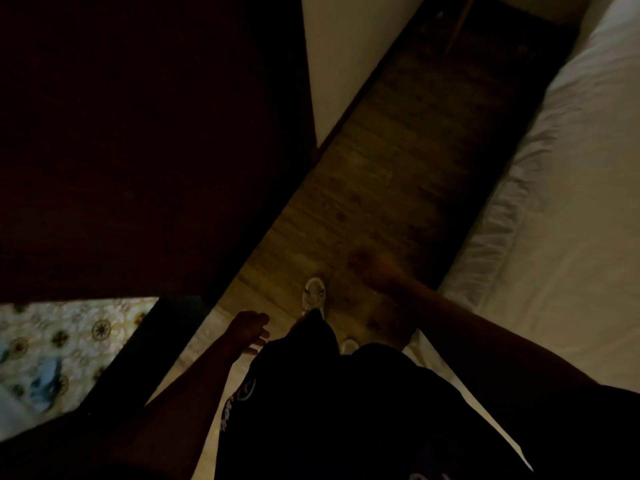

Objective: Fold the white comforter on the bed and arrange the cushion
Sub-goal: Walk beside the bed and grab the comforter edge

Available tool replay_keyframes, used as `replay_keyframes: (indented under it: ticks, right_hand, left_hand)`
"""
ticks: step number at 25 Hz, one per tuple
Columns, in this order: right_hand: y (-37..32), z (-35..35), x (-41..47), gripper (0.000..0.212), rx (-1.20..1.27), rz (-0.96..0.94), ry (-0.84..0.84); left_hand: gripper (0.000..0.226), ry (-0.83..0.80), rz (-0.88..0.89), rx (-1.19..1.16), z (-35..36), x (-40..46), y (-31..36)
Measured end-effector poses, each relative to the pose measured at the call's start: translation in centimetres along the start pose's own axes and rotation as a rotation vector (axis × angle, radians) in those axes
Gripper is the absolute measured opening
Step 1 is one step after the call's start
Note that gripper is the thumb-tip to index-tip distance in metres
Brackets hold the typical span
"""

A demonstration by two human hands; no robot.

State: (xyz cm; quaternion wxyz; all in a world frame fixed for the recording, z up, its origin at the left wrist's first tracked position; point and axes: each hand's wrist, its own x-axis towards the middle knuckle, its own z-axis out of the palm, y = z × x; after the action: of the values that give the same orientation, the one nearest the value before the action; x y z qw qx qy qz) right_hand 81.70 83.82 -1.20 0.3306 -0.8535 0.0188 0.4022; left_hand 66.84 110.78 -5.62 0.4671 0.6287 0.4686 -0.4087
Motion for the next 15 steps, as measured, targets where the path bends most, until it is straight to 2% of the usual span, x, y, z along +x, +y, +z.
replay_keyframes:
  ticks: [4, 8, 11, 15]
  right_hand:
    - [-2.5, -3.6, 3.2, 0.03, 0.111, 0.033, 0.039]
    - [-0.2, -5.4, 4.7, 0.027, 0.205, 0.256, 0.109]
    - [4.0, -6.4, 5.4, 0.033, 0.233, 0.394, 0.185]
    - [9.2, -8.1, 5.6, 0.035, 0.31, 0.59, 0.222]
  left_hand:
    - [0.035, -0.046, 0.031, 0.151, -2.1, 3.1, 8.8]
    - [0.034, -0.086, 0.125, 0.286, -3.3, 5.1, 19.9]
    - [0.033, -0.135, 0.286, 0.324, -1.0, 4.7, 29.5]
    - [0.041, -0.184, 0.477, 0.347, 6.0, 4.3, 42.4]
